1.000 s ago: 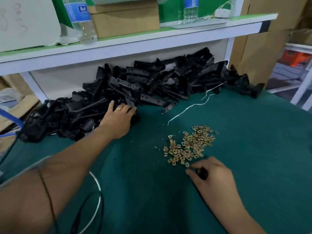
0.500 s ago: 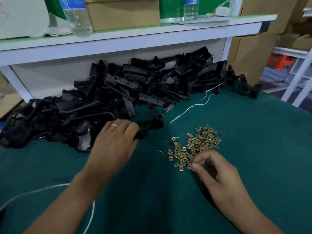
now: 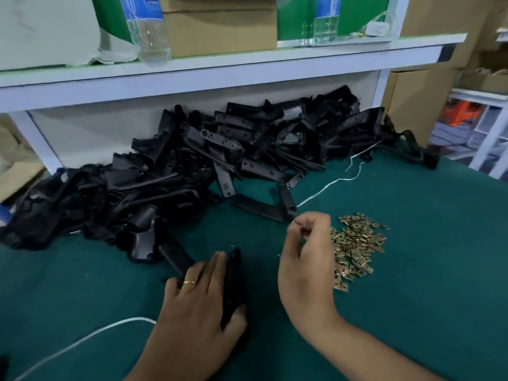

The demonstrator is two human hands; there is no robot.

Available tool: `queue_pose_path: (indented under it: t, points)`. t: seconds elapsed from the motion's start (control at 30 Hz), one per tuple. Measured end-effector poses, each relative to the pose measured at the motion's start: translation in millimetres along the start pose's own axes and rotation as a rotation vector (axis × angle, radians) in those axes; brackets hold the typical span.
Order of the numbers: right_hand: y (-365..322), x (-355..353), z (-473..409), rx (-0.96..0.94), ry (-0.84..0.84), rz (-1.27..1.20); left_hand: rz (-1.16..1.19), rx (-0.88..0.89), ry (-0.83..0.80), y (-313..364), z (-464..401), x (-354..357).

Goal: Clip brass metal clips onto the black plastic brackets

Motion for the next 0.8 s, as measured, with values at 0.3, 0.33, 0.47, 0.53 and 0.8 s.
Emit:
queue_pose_path:
  t: [0.3,0.33,0.47,0.53,0.8]
  points:
    - [17,47,-69,0.208,-0.224,-0.084,0.34,0.02,-0.161,-43,-32,-3]
    - [18,51,-76,0.207,-0.247,-0.105,0.349,0.008,-0.119,-41,-31,-2]
    - [13,48,-84,0.049,-0.279,-0.062,0.471,-0.019,0.002,-23,-25,11]
    - [9,33,-73,-0.049,-0.274,-0.116,0.576,-0.035,0.036,-21,-24,12]
    - [8,11,-10,0.132,-0.463,-0.687,0.686,0.041,0.156,-29,-20,10]
Point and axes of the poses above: each hand's wrist, its own z-axis away from the middle knuckle, its own x-axis out of the palm, y = z × x, the point moved 1 cm from there along -z, towards the middle knuckle, and after that the axes turned 12 degrees about -x, right-handed, at the moved point
